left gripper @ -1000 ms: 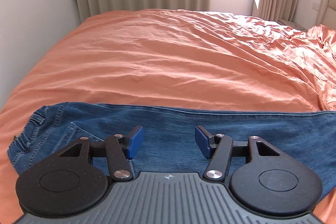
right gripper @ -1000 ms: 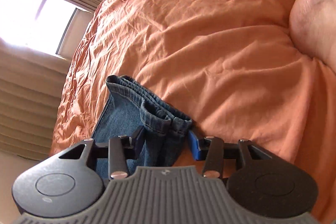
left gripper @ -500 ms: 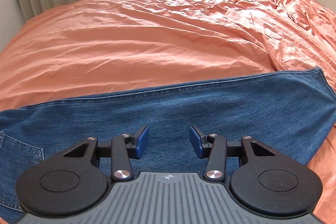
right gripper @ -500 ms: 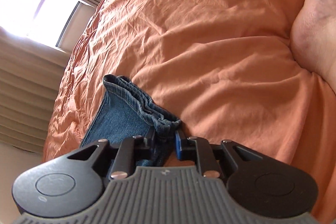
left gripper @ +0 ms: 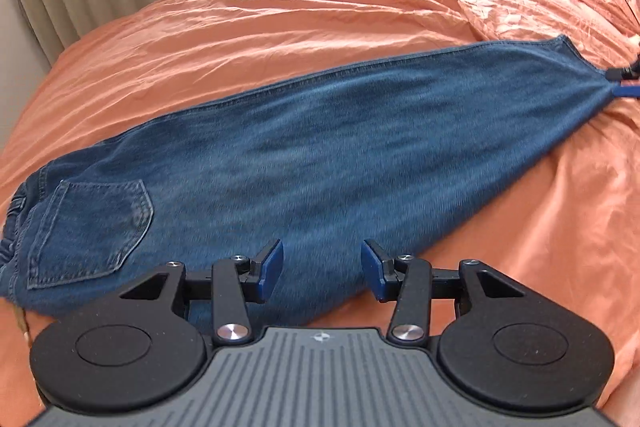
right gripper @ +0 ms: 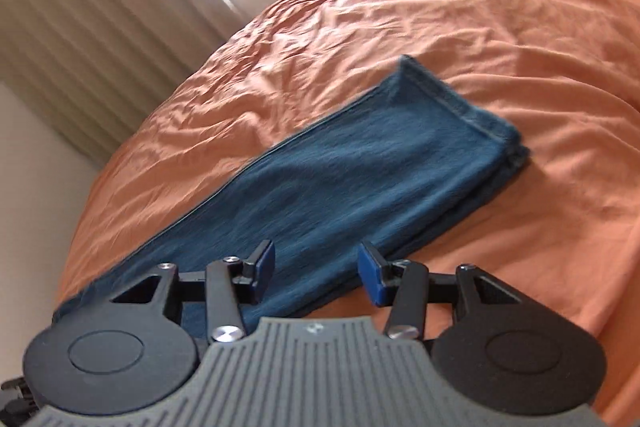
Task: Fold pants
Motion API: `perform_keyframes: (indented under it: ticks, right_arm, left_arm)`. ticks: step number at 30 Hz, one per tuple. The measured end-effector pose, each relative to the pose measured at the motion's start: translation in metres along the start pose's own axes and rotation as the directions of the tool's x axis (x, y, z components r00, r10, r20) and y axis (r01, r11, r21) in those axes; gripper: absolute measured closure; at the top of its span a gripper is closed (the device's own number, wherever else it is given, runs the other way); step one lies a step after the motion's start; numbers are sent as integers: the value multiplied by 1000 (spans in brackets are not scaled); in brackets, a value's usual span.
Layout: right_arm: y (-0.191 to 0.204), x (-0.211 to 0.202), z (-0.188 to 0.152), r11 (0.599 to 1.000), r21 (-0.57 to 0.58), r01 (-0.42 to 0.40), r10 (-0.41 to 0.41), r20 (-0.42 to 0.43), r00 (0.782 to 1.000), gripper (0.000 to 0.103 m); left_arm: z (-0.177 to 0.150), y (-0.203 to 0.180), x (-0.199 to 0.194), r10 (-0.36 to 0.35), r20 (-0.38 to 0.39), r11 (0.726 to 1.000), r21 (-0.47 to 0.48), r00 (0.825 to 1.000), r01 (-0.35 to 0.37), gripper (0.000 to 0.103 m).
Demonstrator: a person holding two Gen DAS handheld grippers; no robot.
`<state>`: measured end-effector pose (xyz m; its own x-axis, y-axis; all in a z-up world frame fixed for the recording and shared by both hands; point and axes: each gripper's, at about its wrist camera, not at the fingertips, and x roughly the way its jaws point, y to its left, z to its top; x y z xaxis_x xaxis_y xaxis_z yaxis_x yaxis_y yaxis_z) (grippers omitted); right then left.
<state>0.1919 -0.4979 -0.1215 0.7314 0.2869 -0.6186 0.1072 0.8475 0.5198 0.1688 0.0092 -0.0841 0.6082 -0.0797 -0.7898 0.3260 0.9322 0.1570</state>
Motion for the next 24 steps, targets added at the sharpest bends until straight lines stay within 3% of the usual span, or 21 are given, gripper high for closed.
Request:
perform_keyframes:
  ticks: [3, 7, 9, 11, 14, 16, 19, 22, 24]
  right_arm:
    - [49, 12, -20, 982, -185, -23, 16, -42, 999, 59]
    - [98, 24, -48, 937, -342, -75, 46, -93, 995, 59]
    - [114, 28, -58, 922, -377, -87, 50, -107, 993, 60]
    - [124, 33, -68, 909, -406, -96, 48, -127, 991, 60]
    - [130, 40, -78, 889, -451, -80, 9, -158, 987, 60]
    - [131, 45, -81, 880, -471, -64, -17, -164, 986, 60]
    - [129, 48, -81, 878, -477, -35, -47, -159, 986, 60]
    - [126, 51, -78, 887, -461, -32, -49, -163, 985, 60]
    - [125, 52, -76, 886, -463, -32, -50, -163, 985, 60]
  left_arm:
    - [-26, 3, -3, 51, -53, 999, 13, 997, -50, 45]
    - [-49, 13, 13, 160, -109, 987, -6, 981, -161, 45]
    - [-52, 26, 23, 140, -129, 985, -86, 982, -152, 45]
    - [-50, 36, 28, 106, -111, 980, -156, 988, -123, 43]
    - [-44, 43, 32, 127, -83, 965, -220, 988, -142, 38]
    - [-42, 46, 24, 134, 1, 953, -276, 991, -129, 38]
    - [-36, 53, 17, 105, 62, 920, -385, 993, -73, 31]
    - [-34, 60, 22, 89, 55, 871, -489, 995, -51, 31]
    - [-36, 61, 31, 114, 4, 837, -539, 993, -94, 31]
